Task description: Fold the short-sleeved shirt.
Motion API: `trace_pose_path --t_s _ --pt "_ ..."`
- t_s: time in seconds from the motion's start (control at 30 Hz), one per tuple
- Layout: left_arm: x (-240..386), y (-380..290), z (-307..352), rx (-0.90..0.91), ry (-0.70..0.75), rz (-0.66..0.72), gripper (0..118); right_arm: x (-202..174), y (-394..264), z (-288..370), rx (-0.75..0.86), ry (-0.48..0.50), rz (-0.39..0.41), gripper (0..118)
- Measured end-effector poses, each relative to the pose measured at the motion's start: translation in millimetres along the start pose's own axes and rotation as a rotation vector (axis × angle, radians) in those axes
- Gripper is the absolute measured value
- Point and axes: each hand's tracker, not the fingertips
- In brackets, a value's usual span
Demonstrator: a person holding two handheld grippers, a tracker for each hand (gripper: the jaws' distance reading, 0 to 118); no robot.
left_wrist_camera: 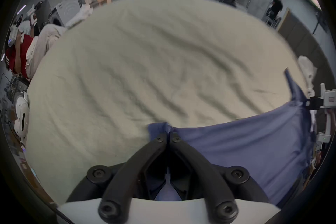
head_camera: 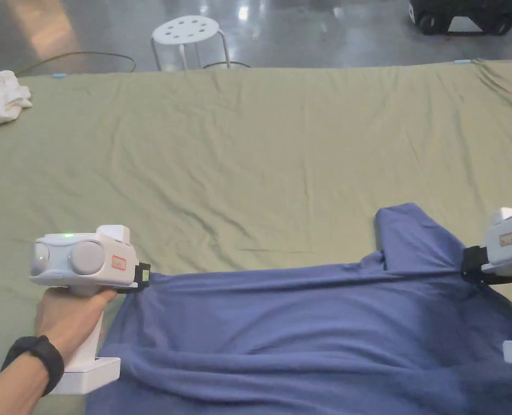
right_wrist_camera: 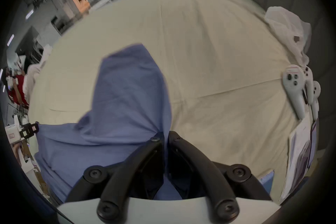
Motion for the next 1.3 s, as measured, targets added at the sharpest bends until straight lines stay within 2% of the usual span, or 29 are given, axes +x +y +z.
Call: trace_pose_path --t_s 0.1,0.2,0.27,0.33,0.4,0.57,0.63,0.67,0.7,0.73,0.77,0.9,0.93,1.03,1.07,1.1,1.13,1.17,1.2,1.3 --pt "-6.2 -37.0 64.3 0.116 -0.152 0.008 0 13.2 -34.8 67.7 0.100 0.045 0.080 0" --pt "-21.4 -97.3 101.9 0.122 -0.207 0.026 0 30.5 -96.7 117.8 0.166 0.080 0.023 0" --pt "-31.9 -140.3 110.8 0.109 -0.214 0.029 0 38.0 -142.6 138.9 0.170 0.092 0.030 0" --pt "-42.4 -179.6 119.4 0.079 -0.218 0.064 0 43.6 -182.0 150.1 0.175 0.084 0.038 0" --pt "-49.4 -204.4 117.4 0.080 -0.215 0.071 0 49.4 -210.6 151.8 0.166 0.083 0.007 0" --pt "-60.4 -224.6 102.4 0.102 -0.226 0.146 2 49.1 -246.5 132.9 0.134 0.067 -0.027 1" --pt "-61.2 -221.6 100.4 0.118 -0.213 0.142 27 44.5 -251.4 128.5 0.121 0.065 -0.033 3" --pt "-58.1 -219.0 101.4 0.123 -0.204 0.132 57 41.9 -253.0 126.7 0.117 0.059 -0.028 17" --pt "-55.9 -215.6 105.7 0.141 -0.172 0.106 78 39.1 -254.6 126.2 0.118 0.039 -0.005 37" --pt "-53.1 -212.6 112.9 0.170 -0.123 0.069 88 37.0 -256.1 130.8 0.150 0.044 0.004 55" --pt "-51.0 -210.1 120.5 0.212 -0.103 0.039 87 33.2 -254.9 135.3 0.169 0.047 0.003 66" --pt "-31.4 -202.3 180.9 0.471 -0.043 -0.050 87 5.1 -244.8 174.4 0.348 0.108 0.064 66" --pt "-23.7 -202.3 200.4 0.531 -0.039 -0.052 87 -5.7 -242.1 186.5 0.414 0.104 0.096 66" --pt "-15.1 -202.7 227.6 0.617 -0.037 -0.032 86 -28.9 -240.2 208.0 0.529 0.158 0.117 66" --pt "-13.3 -203.6 233.1 0.637 -0.027 -0.005 76 -34.4 -239.5 211.2 0.545 0.179 0.115 65" --pt "-13.3 -204.9 237.6 0.663 -0.053 0.024 59 -39.9 -238.6 212.4 0.546 0.213 0.114 59" --pt "-13.8 -205.9 240.1 0.675 -0.089 0.044 38 -44.7 -239.7 211.4 0.547 0.221 0.117 45" --pt "-13.8 -206.4 240.5 0.676 -0.104 0.061 15 -50.3 -240.9 210.6 0.554 0.208 0.119 14" --pt "-14.3 -206.7 239.1 0.674 -0.098 0.070 3 -56.5 -241.9 208.1 0.564 0.187 0.136 0" --pt "-20.3 -208.1 231.5 0.615 -0.146 0.086 0 -60.8 -243.0 197.7 0.531 0.195 0.165 0"
